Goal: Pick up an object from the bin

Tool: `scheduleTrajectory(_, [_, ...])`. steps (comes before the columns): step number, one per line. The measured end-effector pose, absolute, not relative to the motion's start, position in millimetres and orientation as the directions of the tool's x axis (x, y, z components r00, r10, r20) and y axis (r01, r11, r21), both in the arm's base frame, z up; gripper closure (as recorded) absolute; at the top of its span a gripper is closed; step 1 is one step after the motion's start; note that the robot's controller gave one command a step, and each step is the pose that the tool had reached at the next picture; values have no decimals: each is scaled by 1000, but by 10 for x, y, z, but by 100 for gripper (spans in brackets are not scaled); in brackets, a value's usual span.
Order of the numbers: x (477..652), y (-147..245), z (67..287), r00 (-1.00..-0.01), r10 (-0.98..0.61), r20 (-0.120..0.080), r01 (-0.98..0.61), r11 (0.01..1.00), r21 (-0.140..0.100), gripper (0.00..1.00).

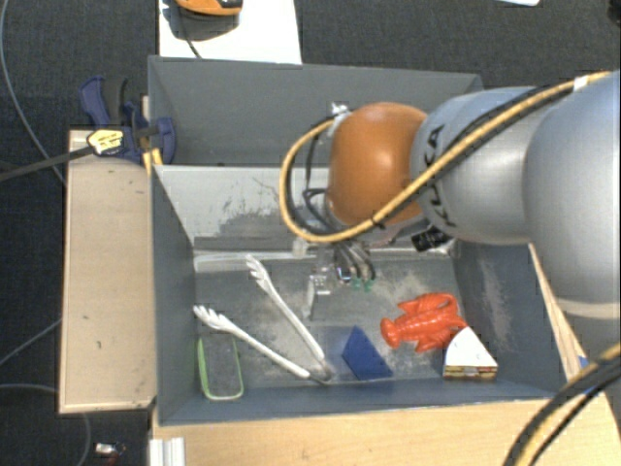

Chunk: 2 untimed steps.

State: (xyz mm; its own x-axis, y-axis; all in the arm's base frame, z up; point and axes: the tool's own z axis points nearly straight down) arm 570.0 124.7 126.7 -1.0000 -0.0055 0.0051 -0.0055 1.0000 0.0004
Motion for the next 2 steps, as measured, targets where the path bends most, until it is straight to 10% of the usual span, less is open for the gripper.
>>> scheduleTrajectory(2, [5712,1146,1274,-999,35,-4,35,999,4,0])
